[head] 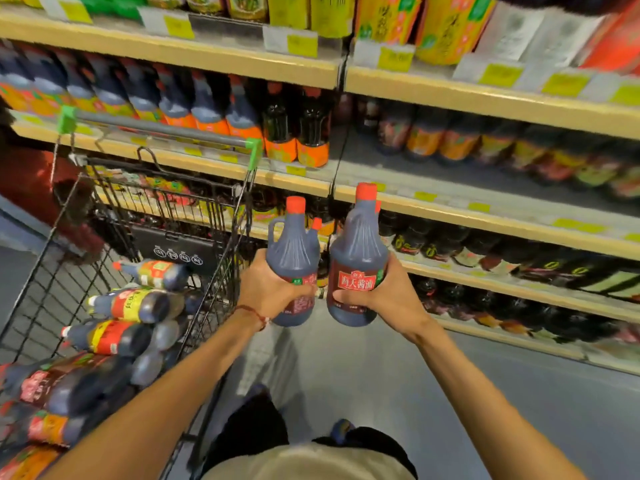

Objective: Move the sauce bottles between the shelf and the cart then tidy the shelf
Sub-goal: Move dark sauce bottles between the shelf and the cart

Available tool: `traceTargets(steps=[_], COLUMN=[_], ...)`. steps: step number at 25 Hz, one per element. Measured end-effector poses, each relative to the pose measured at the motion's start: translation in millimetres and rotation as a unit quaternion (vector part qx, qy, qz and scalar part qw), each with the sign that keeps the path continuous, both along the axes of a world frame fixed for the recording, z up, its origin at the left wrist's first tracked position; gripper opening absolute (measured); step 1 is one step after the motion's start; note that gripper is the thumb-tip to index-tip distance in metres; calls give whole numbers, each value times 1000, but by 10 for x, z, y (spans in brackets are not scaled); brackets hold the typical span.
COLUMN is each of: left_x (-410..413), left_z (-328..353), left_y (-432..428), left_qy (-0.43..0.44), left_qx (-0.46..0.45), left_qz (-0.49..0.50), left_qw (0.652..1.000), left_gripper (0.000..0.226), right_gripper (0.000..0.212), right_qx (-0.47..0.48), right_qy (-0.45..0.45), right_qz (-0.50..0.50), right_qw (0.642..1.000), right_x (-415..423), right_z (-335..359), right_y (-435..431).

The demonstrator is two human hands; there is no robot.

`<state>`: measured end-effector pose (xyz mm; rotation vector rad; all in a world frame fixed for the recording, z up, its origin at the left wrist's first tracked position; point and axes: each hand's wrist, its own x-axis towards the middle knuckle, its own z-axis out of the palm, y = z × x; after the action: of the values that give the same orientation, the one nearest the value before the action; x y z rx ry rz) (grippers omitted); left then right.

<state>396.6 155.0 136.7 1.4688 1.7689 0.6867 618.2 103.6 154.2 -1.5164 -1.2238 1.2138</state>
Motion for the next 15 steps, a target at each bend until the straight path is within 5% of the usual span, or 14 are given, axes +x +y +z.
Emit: traceTargets(steps=[7,15], left_x=[223,538], left_z=[-121,-117], left_y=[787,1667], left_qy=[-6,-61], left_qx=[-4,-18], left_qz=[-70,-164], left_qw=[997,984], left_gripper=[64,83], right_gripper=[73,92], right_qx=[-21,-38], right_qy=[-22,-52], right_qz=[-78,-159], right_qw=[997,985], right_x=[180,399], right_z=[-140,-192], right_y=[499,953])
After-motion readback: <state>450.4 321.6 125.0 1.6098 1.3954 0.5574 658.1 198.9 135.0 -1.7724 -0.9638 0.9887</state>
